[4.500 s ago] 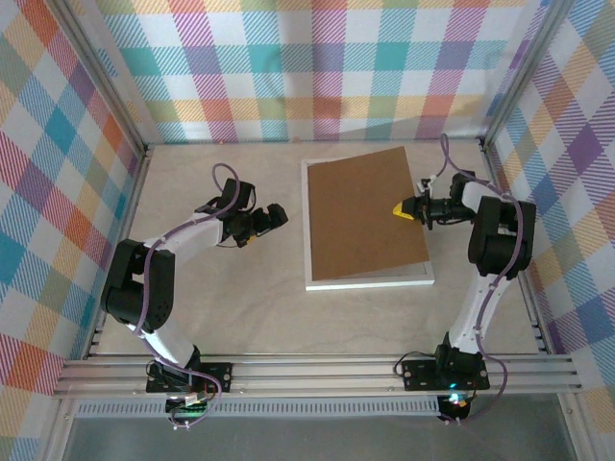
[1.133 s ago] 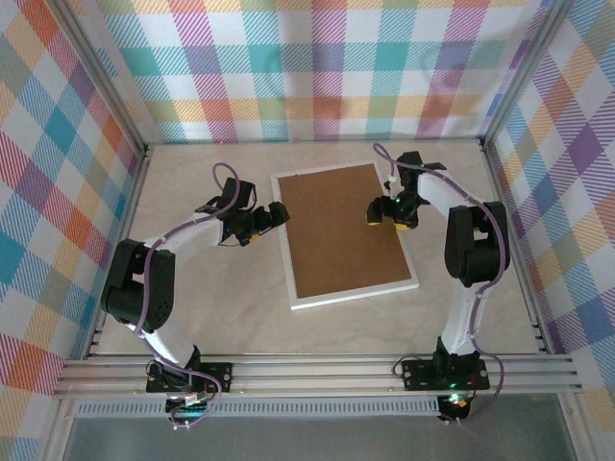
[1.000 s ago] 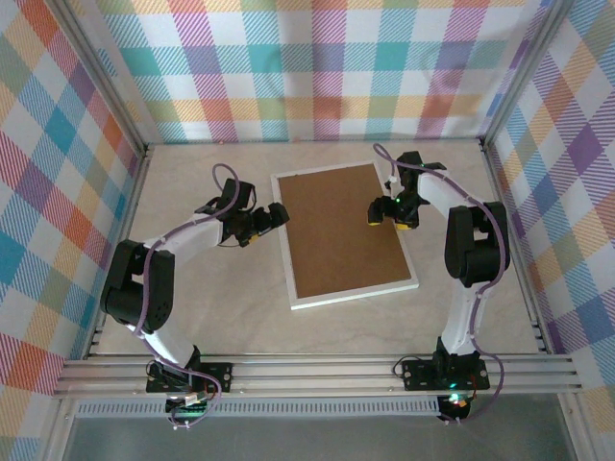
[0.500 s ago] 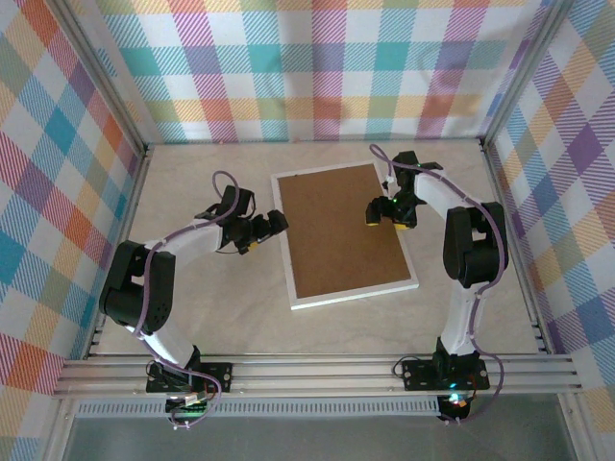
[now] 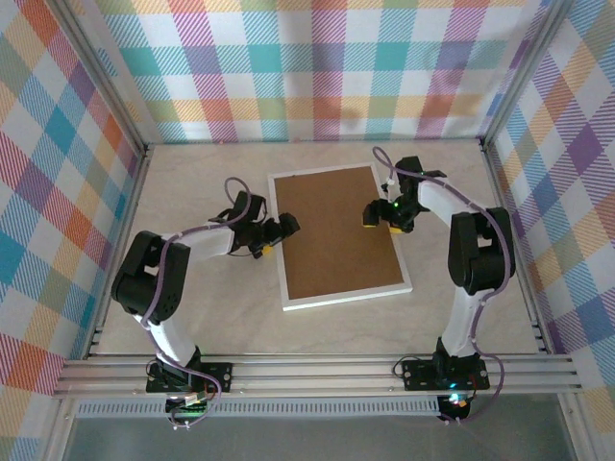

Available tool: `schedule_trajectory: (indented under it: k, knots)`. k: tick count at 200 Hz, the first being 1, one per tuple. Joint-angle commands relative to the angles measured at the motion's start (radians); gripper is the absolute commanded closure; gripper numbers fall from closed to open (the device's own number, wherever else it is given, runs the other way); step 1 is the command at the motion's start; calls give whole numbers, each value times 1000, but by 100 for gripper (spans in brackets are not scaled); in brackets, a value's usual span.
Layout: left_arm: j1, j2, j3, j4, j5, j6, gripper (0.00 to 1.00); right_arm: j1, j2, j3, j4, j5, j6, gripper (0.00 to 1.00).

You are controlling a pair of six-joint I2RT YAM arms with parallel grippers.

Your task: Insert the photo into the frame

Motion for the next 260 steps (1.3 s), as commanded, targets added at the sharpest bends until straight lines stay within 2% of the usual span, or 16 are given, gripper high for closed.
schedule_trajectory:
  k: [1,64,147,207,239,260]
  knots:
    - [-20,31,30,29,19,-26,0,11,-64,-24,44,-83,30,20]
    - [-27,34,55,-4,-1,-3,0,11,-55,12,-13,195,-3,19]
    - [-18,26,71,-43,-38,16,0,11,41,46,51,95,28,20]
    - [182,-129,47,-156,-126,86,0,3,-69,-26,37,333,52,18]
    - [291,-193,-23,-132,-130,58,0,-3,-137,-126,23,346,70,18]
    - [329,-216,-55,-119,-123,47,0,-4,-171,-203,33,326,85,19]
